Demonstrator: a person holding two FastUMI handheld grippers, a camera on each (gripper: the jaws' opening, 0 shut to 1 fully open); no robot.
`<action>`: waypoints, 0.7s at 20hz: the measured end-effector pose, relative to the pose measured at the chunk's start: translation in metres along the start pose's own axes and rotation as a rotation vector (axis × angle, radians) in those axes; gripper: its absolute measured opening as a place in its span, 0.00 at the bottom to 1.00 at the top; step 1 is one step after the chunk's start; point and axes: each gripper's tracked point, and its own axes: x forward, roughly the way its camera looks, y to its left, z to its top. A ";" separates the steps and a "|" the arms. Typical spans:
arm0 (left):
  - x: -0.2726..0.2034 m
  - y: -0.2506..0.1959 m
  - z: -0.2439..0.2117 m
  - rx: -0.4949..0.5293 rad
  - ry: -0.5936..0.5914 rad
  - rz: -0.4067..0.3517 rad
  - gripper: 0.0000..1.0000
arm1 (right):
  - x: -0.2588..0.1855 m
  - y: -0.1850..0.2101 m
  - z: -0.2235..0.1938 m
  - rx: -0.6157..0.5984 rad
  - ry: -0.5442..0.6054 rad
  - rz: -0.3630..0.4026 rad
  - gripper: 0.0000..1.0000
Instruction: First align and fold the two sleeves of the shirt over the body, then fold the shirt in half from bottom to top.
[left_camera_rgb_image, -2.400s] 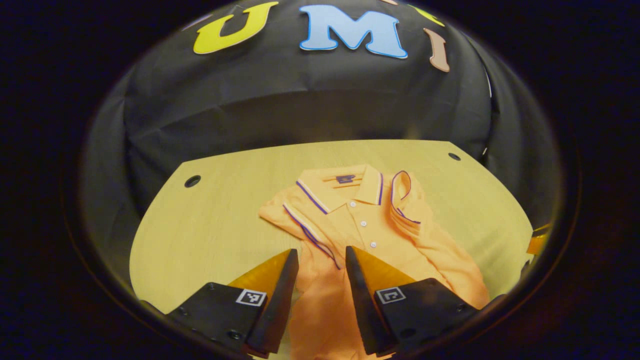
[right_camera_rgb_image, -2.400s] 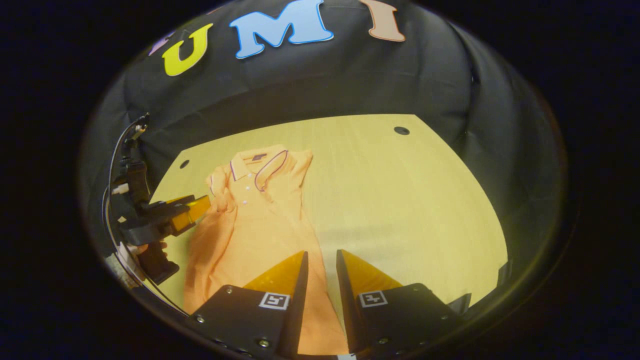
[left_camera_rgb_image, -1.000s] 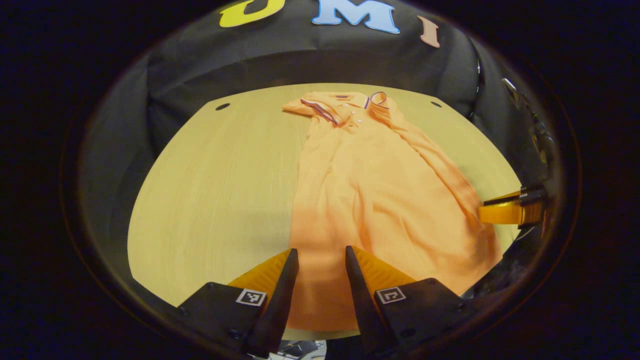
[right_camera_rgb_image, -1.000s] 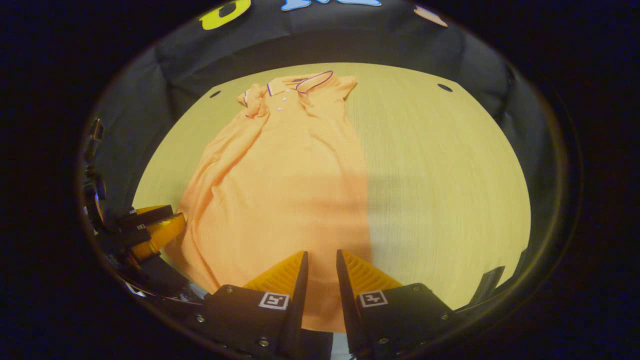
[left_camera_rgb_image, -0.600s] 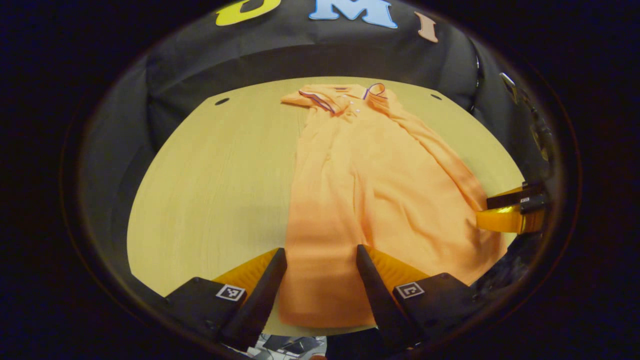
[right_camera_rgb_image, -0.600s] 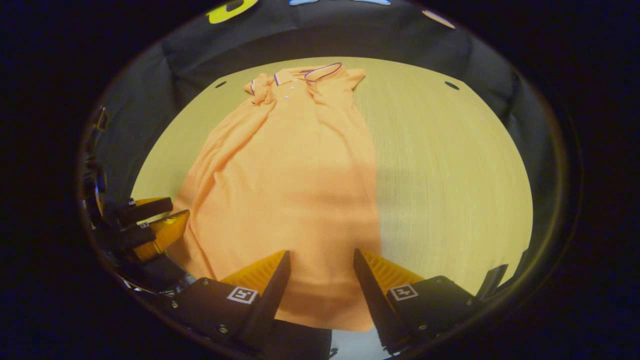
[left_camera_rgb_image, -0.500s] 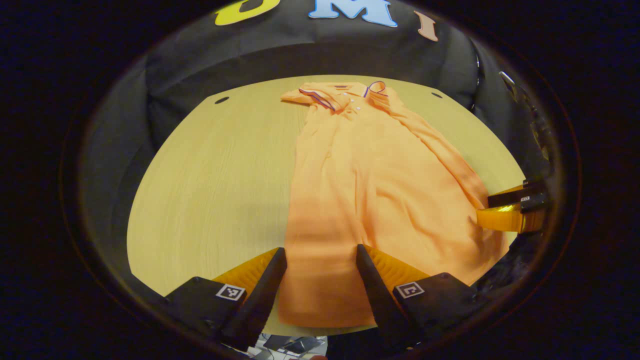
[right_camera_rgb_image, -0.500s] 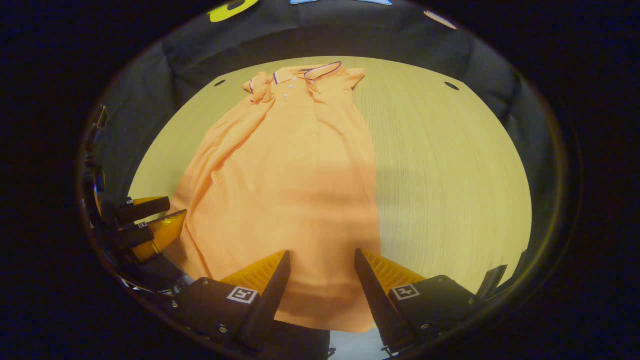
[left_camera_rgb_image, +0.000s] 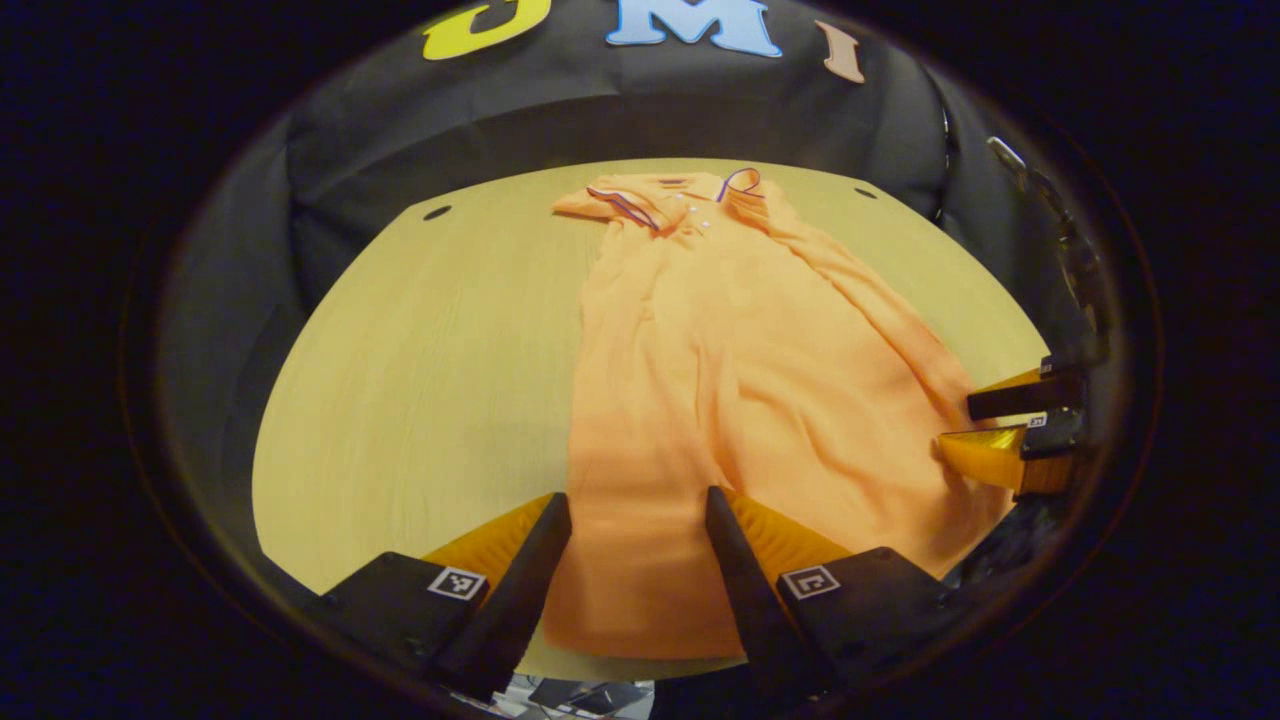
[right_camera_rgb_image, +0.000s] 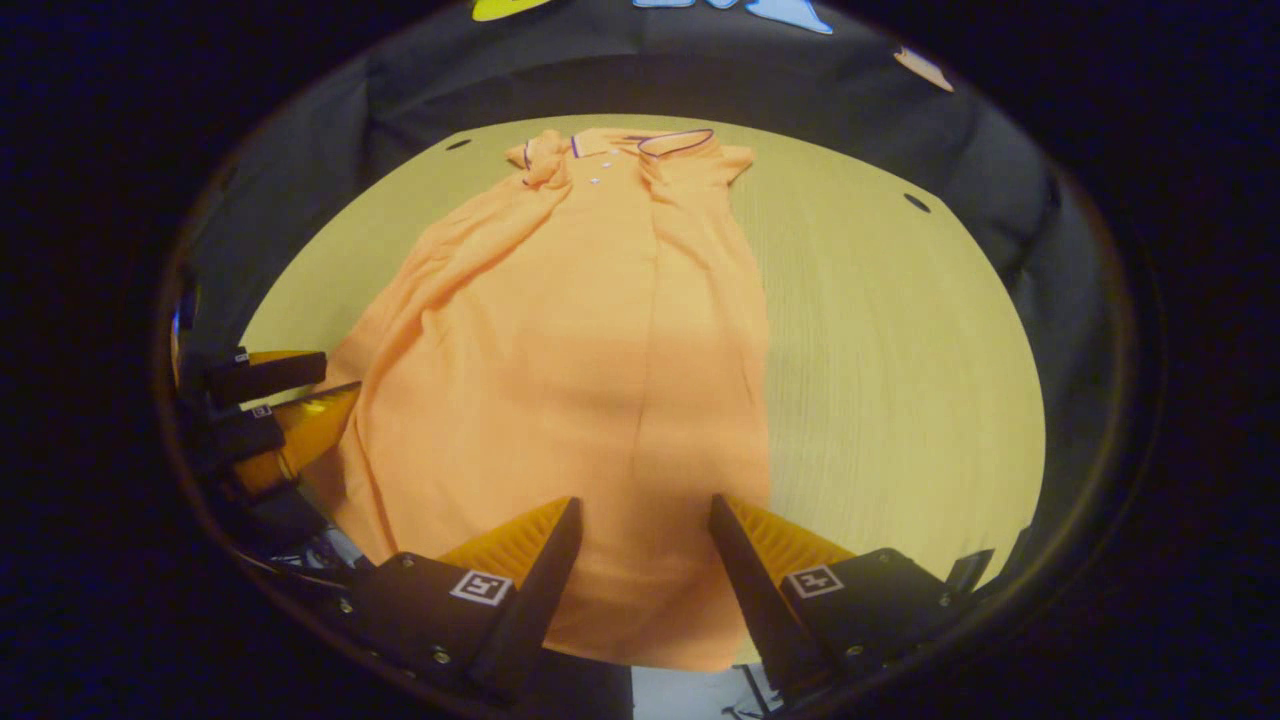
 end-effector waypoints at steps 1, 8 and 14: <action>-0.001 -0.001 -0.001 -0.003 -0.003 -0.008 0.87 | 0.000 0.000 0.000 -0.005 -0.016 0.003 0.79; 0.002 -0.003 0.004 -0.025 -0.021 -0.029 0.43 | -0.004 0.012 0.006 0.014 -0.019 0.018 0.39; 0.004 0.002 0.005 -0.095 -0.029 -0.032 0.07 | 0.002 0.010 0.007 0.038 0.001 0.014 0.03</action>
